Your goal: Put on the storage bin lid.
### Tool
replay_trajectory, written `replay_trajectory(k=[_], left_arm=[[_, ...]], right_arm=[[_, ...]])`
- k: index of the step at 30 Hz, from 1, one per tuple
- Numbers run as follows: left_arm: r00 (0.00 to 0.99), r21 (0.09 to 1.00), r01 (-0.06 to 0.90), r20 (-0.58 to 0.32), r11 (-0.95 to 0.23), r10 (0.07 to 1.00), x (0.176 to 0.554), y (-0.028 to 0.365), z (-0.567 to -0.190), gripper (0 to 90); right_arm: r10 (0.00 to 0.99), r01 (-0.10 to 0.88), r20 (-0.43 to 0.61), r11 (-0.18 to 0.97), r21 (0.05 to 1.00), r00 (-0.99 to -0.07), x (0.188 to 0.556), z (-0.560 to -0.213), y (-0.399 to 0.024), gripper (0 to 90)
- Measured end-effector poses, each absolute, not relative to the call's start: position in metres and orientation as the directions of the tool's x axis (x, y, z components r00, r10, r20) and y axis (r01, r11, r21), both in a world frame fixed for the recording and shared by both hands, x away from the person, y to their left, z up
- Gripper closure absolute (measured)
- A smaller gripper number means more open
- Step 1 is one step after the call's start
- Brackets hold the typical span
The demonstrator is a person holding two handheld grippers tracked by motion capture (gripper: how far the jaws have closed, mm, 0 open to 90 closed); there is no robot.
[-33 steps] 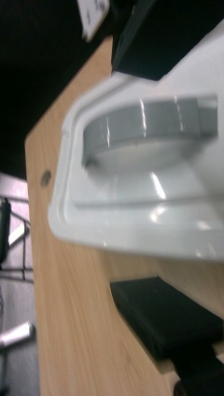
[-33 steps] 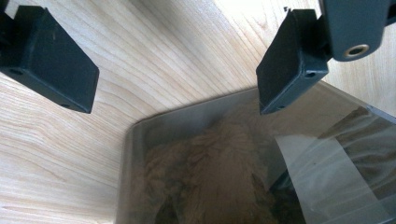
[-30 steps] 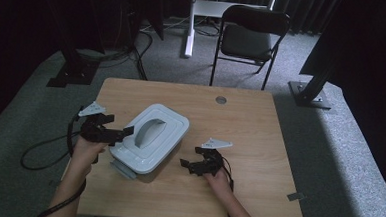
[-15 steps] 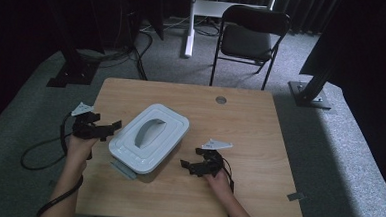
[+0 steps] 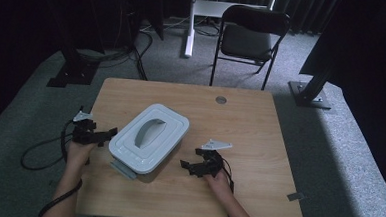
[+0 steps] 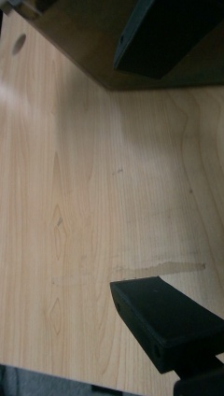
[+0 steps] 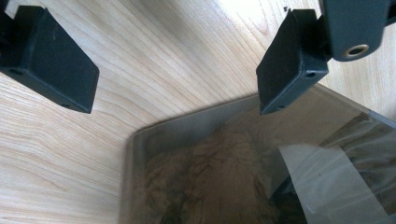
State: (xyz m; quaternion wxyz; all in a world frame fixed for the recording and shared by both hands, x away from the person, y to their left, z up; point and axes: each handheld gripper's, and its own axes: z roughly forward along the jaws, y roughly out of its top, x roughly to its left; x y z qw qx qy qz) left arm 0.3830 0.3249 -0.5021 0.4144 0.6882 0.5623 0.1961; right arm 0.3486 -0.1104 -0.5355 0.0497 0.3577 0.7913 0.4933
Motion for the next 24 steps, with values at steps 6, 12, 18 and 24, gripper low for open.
replay_trajectory(k=[6, 12, 18, 24], left_arm=[[0.313, 0.774, 0.631, -0.188, -0.056, 0.931, 0.383, 0.315, -0.512, 0.6], [0.320, 0.763, 0.644, -0.198, -0.059, 0.926, 0.379, 0.308, -0.520, 0.7], [0.337, 0.763, 0.643, -0.210, -0.062, 0.918, 0.369, 0.299, -0.522, 1.0], [0.371, 0.759, 0.647, -0.229, -0.073, 0.900, 0.358, 0.284, -0.524, 1.0]], right_arm=[[0.614, 0.516, 0.275, 0.254, 0.818, -0.739, 0.348, -0.534, -0.111, 12.4], [0.615, 0.513, 0.269, 0.260, 0.818, -0.741, 0.347, -0.531, -0.111, 12.3], [0.618, 0.513, 0.272, 0.251, 0.821, -0.737, 0.348, -0.530, -0.115, 12.4], [0.622, 0.520, 0.277, 0.250, 0.817, -0.733, 0.348, -0.531, -0.116, 12.4]])
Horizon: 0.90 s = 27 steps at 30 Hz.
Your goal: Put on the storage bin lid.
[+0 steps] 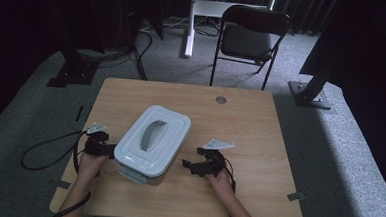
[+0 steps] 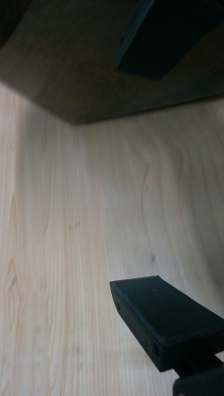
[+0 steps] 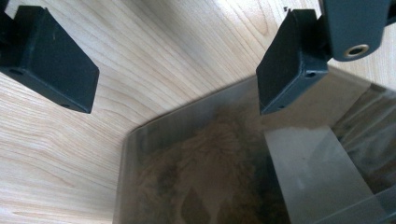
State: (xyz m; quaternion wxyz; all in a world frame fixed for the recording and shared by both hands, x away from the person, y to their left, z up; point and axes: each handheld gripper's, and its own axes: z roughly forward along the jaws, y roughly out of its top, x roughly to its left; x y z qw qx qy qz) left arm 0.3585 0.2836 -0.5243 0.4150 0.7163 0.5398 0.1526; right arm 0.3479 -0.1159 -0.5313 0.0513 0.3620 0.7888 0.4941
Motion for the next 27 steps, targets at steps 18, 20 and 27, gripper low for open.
replay_trajectory(k=[18, 20, 27], left_arm=[[0.430, 0.759, 0.635, -0.193, -0.144, 0.882, 0.336, 0.237, -0.525, 1.0], [0.439, 0.757, 0.635, -0.190, -0.155, 0.878, 0.336, 0.235, -0.525, 0.9], [0.454, 0.771, 0.610, -0.151, -0.183, 0.878, 0.337, 0.231, -0.521, 0.9]], right_arm=[[0.646, 0.543, 0.289, 0.233, 0.807, -0.707, 0.352, -0.535, -0.133, 12.4], [0.653, 0.543, 0.283, 0.233, 0.807, -0.702, 0.352, -0.534, -0.135, 12.4], [0.672, 0.547, 0.282, 0.219, 0.808, -0.685, 0.353, -0.534, -0.146, 12.3]])
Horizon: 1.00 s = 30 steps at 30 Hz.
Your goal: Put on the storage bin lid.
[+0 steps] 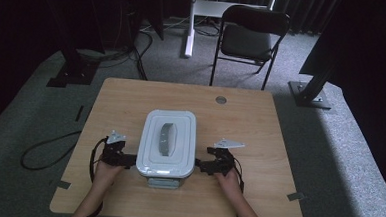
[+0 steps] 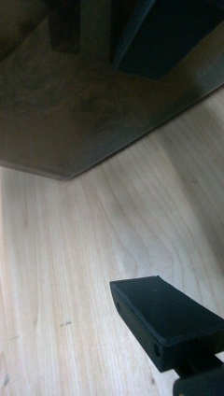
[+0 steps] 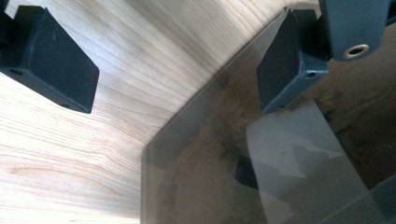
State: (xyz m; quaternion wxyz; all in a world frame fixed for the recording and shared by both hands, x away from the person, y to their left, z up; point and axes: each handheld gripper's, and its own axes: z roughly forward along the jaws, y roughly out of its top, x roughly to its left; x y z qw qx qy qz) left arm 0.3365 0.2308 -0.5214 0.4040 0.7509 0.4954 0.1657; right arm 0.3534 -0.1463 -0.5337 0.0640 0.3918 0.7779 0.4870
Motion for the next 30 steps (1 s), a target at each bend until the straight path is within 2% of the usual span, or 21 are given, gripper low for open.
replay_trajectory(k=[6, 11, 17, 30], left_arm=[[0.431, 0.800, 0.563, -0.067, -0.210, 0.900, 0.332, 0.234, -0.522, 0.9], [0.413, 0.819, 0.537, -0.046, -0.202, 0.910, 0.332, 0.241, -0.521, 0.8], [0.411, 0.842, 0.507, -0.045, -0.187, 0.911, 0.328, 0.245, -0.520, 0.9], [0.382, 0.844, 0.510, -0.052, -0.164, 0.923, 0.315, 0.263, -0.522, 0.9]], right_arm=[[0.698, 0.533, 0.247, 0.224, 0.816, -0.672, 0.353, -0.533, -0.153, 12.4], [0.727, 0.530, 0.229, 0.214, 0.820, -0.648, 0.355, -0.534, -0.162, 12.4], [0.751, 0.528, 0.209, 0.211, 0.823, -0.626, 0.356, -0.533, -0.170, 12.4], [0.793, 0.545, 0.215, 0.170, 0.821, -0.570, 0.351, -0.539, -0.205, 12.4]])
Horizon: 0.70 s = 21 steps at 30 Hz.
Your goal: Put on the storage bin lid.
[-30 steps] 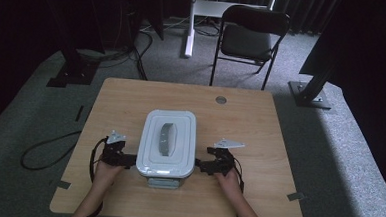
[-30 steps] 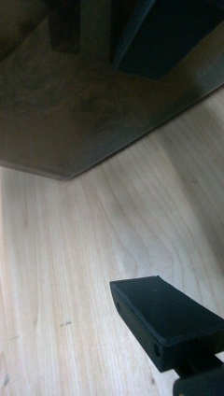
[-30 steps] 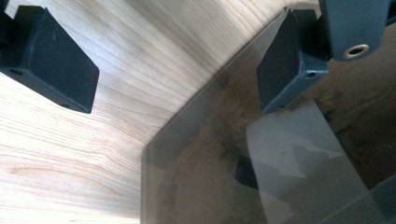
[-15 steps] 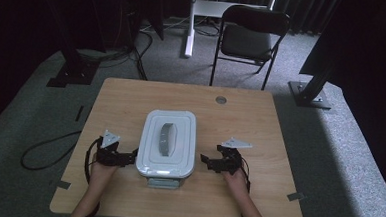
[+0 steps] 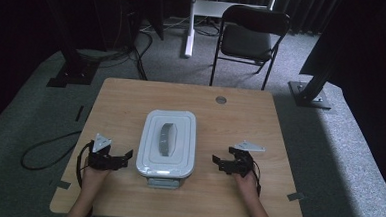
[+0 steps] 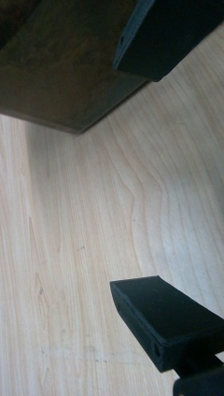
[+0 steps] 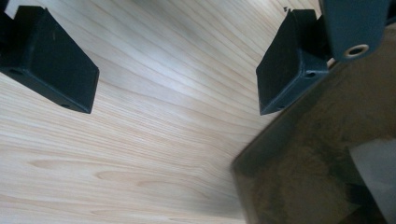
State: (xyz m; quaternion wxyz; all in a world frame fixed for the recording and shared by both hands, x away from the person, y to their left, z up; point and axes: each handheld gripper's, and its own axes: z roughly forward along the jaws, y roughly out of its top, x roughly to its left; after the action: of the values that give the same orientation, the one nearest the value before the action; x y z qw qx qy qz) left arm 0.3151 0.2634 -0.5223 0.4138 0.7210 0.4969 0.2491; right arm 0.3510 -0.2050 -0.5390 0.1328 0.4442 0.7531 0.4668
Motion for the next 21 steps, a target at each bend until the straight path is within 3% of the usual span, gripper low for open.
replay_trajectory(k=[21], left_arm=[[0.307, 0.822, 0.557, -0.068, -0.121, 0.949, 0.300, 0.297, -0.533, 0.9]], right_arm=[[0.875, 0.532, 0.151, 0.135, 0.836, -0.459, 0.332, -0.542, -0.254, 12.3]])
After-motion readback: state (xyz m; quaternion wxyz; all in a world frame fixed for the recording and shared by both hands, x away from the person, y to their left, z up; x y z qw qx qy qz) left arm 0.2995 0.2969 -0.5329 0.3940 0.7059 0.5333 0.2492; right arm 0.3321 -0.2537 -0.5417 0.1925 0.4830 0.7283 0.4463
